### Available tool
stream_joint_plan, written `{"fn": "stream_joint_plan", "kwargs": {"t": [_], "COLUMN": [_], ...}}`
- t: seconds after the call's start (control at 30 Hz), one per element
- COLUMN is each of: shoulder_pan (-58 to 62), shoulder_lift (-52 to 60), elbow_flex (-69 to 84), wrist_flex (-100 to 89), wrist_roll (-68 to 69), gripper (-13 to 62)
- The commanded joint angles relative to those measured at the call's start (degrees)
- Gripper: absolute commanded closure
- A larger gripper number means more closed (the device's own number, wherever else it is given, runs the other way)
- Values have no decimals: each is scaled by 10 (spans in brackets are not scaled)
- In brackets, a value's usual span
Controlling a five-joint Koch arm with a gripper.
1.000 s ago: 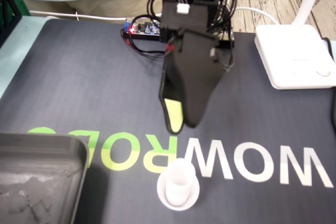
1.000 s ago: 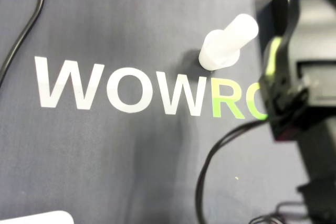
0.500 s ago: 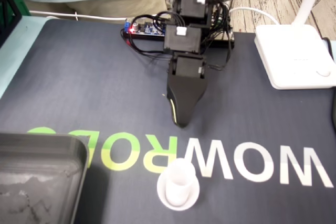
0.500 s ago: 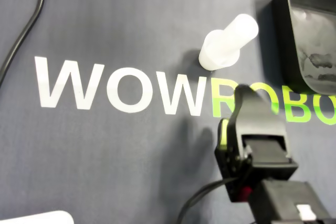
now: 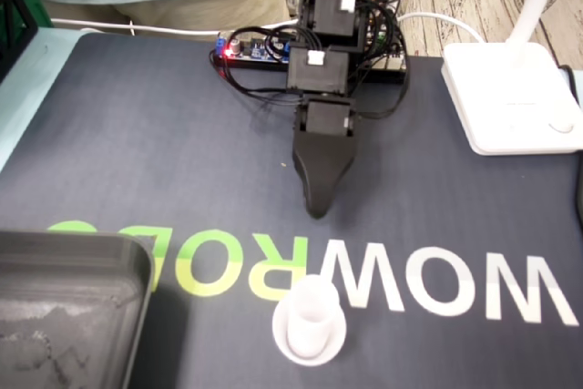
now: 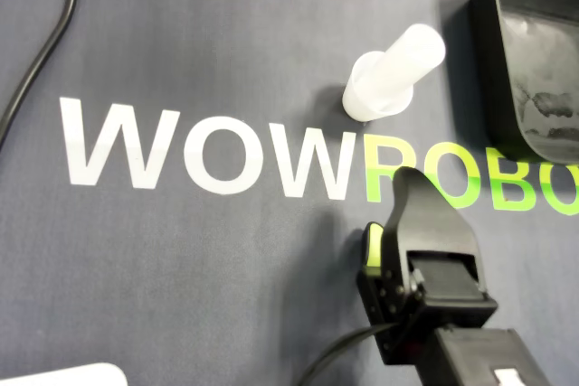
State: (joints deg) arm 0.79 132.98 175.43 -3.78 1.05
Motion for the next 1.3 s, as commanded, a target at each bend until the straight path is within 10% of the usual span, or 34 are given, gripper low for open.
{"fn": "stream_joint_plan", "kwargs": {"t": [0.0,1.27], "shoulder_pan": [1,1], "shoulder_lift": [37,38], "elbow_flex": [24,24], "wrist_flex": [-3,27], "wrist_roll": [5,-24], "gripper": [163,154]}}
